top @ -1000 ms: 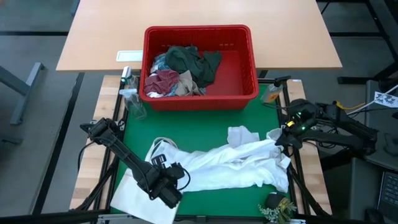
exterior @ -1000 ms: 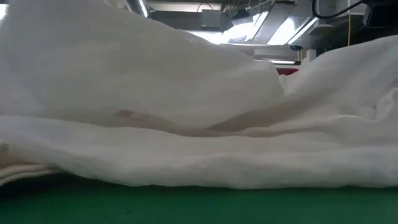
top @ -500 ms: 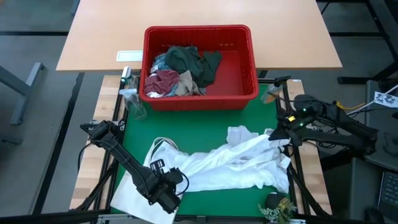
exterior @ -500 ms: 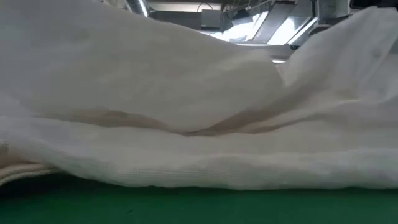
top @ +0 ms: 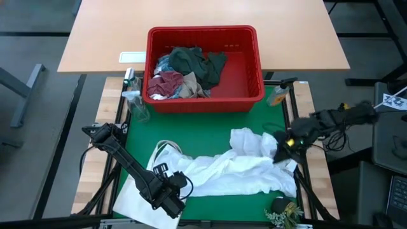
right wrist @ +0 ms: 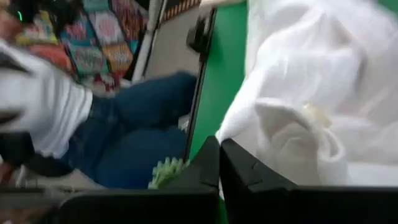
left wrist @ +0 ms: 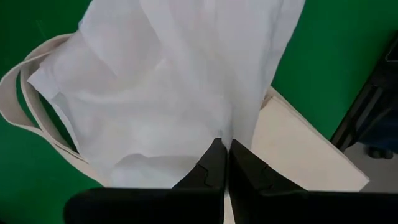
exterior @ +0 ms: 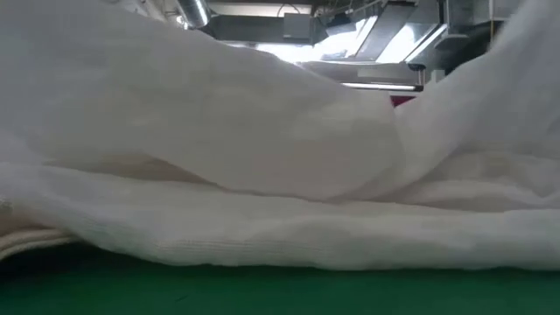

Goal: Fold Laundry from Bin
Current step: Fold the white polo shirt

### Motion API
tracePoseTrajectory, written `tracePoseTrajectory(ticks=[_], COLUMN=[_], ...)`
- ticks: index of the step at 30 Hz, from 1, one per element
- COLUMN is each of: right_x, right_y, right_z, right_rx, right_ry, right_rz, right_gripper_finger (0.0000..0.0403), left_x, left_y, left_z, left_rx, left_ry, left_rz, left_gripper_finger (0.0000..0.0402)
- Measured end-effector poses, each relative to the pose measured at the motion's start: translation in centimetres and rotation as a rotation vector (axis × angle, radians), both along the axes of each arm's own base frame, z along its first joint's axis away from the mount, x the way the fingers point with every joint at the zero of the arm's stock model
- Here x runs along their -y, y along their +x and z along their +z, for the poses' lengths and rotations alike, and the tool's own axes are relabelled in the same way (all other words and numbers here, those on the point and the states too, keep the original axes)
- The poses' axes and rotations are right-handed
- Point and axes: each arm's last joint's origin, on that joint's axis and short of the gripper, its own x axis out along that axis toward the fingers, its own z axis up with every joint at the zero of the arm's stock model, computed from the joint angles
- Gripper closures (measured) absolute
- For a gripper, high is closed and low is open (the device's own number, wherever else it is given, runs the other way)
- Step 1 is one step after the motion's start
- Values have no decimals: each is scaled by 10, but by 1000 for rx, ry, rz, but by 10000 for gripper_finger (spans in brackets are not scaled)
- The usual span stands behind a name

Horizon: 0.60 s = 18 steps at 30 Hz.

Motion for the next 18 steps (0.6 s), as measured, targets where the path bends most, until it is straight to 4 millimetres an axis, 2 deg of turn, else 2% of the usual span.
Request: tracePoseTrajectory(ticks=[6,10,15,18], right_x=[-34,-59,-93,-112], right_y=[-12,-20,-28,-35], right_z=[-10,-19,-40,-57], right_rx=[-184,-285,-443,-524], right_ry=[-24,-59,-152,-237], right_rz=[-21,-30,-22,-9], right_gripper_finger=[403,403,403,403], left_x=[8,16,22,22], left_y=[-4,-6,-5,-5], left_z=[-1,-9,-29,-35], left_rx=[9,5,-21,-38], left_ry=[-9,-5,-5,3], left_rz=[-23,-41,-51,-51], left_gripper_finger=[401,401,401,401])
